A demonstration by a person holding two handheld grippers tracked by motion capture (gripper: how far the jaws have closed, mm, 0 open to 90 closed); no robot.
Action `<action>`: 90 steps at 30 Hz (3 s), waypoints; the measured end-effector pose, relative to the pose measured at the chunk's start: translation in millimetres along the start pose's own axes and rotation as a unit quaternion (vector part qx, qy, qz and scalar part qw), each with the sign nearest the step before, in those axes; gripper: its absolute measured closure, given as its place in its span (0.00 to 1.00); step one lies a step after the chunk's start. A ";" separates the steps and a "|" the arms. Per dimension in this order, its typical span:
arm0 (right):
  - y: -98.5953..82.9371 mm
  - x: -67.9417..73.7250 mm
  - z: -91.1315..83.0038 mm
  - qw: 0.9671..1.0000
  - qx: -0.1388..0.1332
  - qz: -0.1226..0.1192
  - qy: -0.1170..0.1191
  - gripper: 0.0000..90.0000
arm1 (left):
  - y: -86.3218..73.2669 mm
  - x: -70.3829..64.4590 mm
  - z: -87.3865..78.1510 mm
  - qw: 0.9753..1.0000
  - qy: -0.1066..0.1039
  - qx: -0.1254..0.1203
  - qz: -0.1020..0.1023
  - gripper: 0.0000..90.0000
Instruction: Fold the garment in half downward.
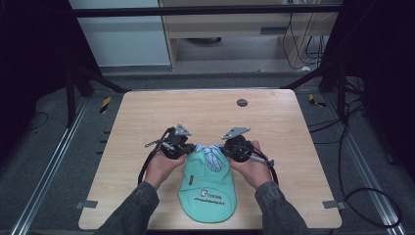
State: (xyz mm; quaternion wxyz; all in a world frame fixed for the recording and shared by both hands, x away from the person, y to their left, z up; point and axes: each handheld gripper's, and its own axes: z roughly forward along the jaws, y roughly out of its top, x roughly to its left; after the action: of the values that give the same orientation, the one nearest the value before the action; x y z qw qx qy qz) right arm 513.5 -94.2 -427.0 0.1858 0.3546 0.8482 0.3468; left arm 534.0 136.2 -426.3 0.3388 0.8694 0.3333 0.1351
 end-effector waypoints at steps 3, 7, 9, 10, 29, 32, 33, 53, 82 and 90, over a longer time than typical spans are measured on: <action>4.5 -2.3 -5.7 1.000 -0.002 -0.006 -0.001 0.94 | 5.2 -1.5 -5.4 1.000 0.003 -0.004 0.010 0.96; 8.0 -2.2 -10.7 1.000 -0.003 -0.013 -0.001 0.94 | 8.6 -1.5 -10.0 1.000 0.003 -0.006 0.016 0.96; 11.3 -1.7 -15.3 1.000 -0.006 -0.019 -0.002 0.94 | 11.6 -2.7 -15.0 1.000 0.004 -0.009 0.022 0.96; 11.3 -1.7 -15.3 1.000 -0.006 -0.019 -0.002 0.94 | 11.6 -2.7 -15.0 1.000 0.004 -0.009 0.022 0.96; 27.9 -8.4 -31.6 0.999 -0.010 -0.038 -0.008 0.94 | 31.4 -2.6 -29.5 0.999 0.005 -0.025 0.042 0.96; 26.3 -10.7 -35.0 0.999 -0.010 -0.037 -0.009 0.94 | 34.6 -4.2 -27.9 0.999 0.002 -0.028 0.044 0.96; 25.8 -11.2 -35.9 0.999 -0.010 -0.036 -0.010 0.94 | 35.5 -4.4 -27.5 0.999 0.001 -0.027 0.044 0.96; 33.5 -16.6 -42.4 0.999 -0.016 -0.039 -0.016 0.94 | 46.2 -1.4 -32.9 0.998 0.006 -0.035 0.048 0.96; 52.3 -27.0 -40.0 0.999 -0.016 -0.039 -0.029 0.94 | 66.1 8.8 -34.5 0.998 0.019 -0.039 0.052 0.96; 46.5 -29.7 -39.1 0.999 -0.008 -0.042 -0.032 0.94 | 66.4 2.5 -26.8 0.997 0.022 -0.035 0.062 0.96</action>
State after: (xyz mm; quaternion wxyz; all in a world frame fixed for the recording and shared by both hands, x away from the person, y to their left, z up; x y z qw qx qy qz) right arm 533.7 -110.1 -364.5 0.2302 0.3283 0.8530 0.3340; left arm 556.0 114.8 -361.6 0.3526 0.8727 0.2811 0.1871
